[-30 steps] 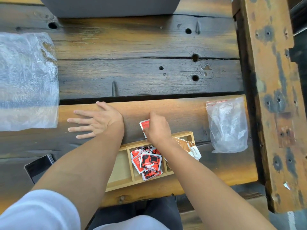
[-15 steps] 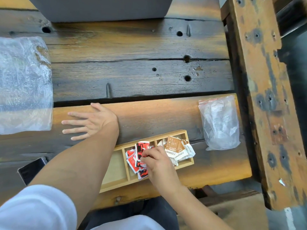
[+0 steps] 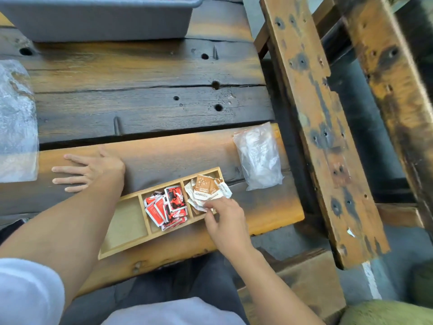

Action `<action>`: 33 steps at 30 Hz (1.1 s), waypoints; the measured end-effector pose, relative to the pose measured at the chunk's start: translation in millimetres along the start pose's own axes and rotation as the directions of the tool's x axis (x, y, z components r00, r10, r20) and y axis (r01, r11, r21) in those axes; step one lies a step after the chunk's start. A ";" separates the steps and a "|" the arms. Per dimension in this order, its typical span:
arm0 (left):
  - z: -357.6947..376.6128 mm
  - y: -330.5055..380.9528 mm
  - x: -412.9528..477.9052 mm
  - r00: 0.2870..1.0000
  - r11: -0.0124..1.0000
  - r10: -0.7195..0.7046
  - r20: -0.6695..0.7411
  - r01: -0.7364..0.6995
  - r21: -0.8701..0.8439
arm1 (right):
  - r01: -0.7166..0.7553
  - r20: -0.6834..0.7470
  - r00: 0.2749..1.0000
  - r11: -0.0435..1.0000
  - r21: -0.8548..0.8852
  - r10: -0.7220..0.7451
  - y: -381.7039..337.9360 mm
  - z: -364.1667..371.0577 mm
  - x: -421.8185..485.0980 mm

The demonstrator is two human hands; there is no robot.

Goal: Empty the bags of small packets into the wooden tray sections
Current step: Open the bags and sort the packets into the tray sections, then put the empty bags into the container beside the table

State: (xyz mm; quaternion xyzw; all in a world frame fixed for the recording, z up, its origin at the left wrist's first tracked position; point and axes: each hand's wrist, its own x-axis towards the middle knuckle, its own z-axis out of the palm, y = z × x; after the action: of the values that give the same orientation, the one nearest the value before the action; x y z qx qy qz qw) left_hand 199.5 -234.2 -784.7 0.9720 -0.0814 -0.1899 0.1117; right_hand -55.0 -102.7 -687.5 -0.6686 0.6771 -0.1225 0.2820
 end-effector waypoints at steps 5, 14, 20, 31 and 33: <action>-14.8 0.2 -18.7 0.957 0.988 0.089 0.275 -0.120 0.100 | -0.103 0.093 0.990 0.993 -0.059 0.108 32.3 -55.9 -3.9; -26.2 52.3 -187.3 0.579 0.743 0.668 0.467 -0.494 -0.451 | -0.213 -0.005 0.977 0.971 0.108 0.215 97.8 -133.5 73.5; 46.2 39.0 -295.3 0.577 0.856 0.517 0.633 -0.358 -0.373 | -0.331 0.136 0.939 0.938 0.105 0.316 158.1 -141.0 123.8; 59.5 25.3 -360.3 0.601 0.889 0.446 0.663 -0.211 -0.407 | -0.523 0.563 0.806 0.664 0.535 0.182 217.5 -145.8 106.4; 55.1 32.5 -377.0 0.556 0.865 0.488 0.673 -0.207 -0.457 | -0.591 0.585 0.786 0.516 0.619 0.199 229.7 -152.7 102.1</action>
State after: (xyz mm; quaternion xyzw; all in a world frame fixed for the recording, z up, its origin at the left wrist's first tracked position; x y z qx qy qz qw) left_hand -170.4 -200.1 -694.1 0.7265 -0.2818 -0.5700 0.2606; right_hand -325.1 -217.0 -710.6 -0.3088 0.6093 -0.1773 0.7085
